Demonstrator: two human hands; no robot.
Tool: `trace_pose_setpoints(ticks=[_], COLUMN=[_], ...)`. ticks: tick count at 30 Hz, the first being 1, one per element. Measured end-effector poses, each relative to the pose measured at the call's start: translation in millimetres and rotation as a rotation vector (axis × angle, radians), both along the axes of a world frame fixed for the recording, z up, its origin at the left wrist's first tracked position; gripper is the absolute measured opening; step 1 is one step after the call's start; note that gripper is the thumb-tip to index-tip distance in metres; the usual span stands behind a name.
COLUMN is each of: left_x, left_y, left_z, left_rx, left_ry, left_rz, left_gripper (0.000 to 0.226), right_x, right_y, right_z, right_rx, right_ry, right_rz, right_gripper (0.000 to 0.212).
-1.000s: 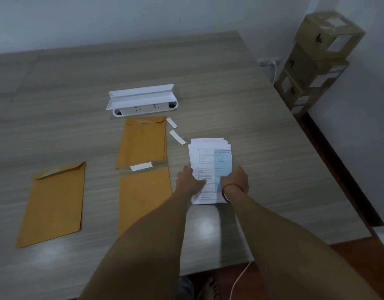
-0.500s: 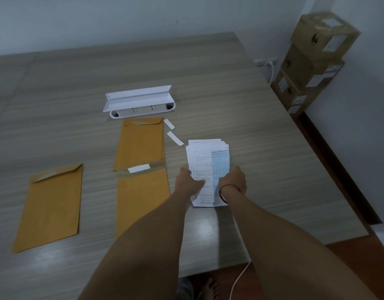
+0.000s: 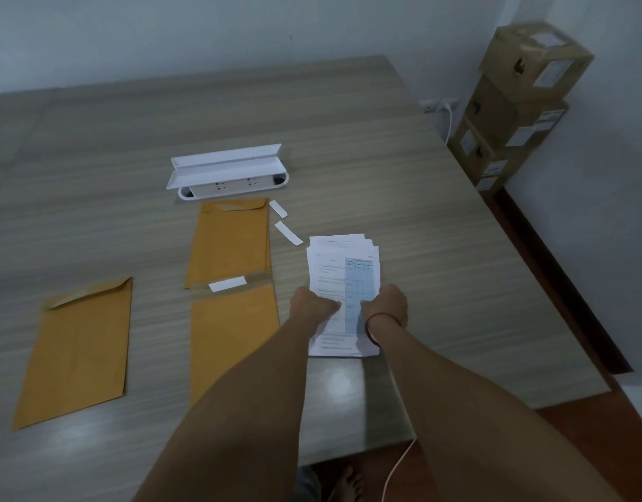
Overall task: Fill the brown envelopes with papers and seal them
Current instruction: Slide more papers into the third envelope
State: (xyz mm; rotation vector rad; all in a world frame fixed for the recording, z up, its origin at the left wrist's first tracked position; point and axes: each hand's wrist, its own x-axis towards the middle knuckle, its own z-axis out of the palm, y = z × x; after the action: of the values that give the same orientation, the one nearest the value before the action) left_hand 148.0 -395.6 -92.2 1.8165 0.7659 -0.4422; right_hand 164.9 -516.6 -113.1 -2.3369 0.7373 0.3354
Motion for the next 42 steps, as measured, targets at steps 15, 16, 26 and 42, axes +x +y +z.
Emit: trace_pose_setpoints(ticks=[15, 16, 26, 42], left_x=[1.5, 1.9, -8.9, -23.5], left_y=[-3.8, -0.7, 43.6, 167.9], left_z=[26.7, 27.8, 44.4, 37.3], left_rx=[-0.078, -0.088, -0.066, 0.126], left_ry=[-0.253, -0.253, -0.194, -0.275], left_rz=[-0.053, -0.043, 0.201, 0.258], left_gripper=[0.022, 0.022, 0.037, 0.039], right_x=[5.4, 7.3, 12.2, 18.0], right_y=[6.8, 6.5, 46.7, 168.5], right_z=[21.9, 24.8, 62.5, 50.5], right_rx=[0.393, 0.436, 0.558, 0.531], right_ry=[-0.096, -0.108, -0.034, 0.302], right_rz=[-0.152, -0.173, 0.108, 0.466], right_gripper=[0.047, 0.044, 0.034, 0.031])
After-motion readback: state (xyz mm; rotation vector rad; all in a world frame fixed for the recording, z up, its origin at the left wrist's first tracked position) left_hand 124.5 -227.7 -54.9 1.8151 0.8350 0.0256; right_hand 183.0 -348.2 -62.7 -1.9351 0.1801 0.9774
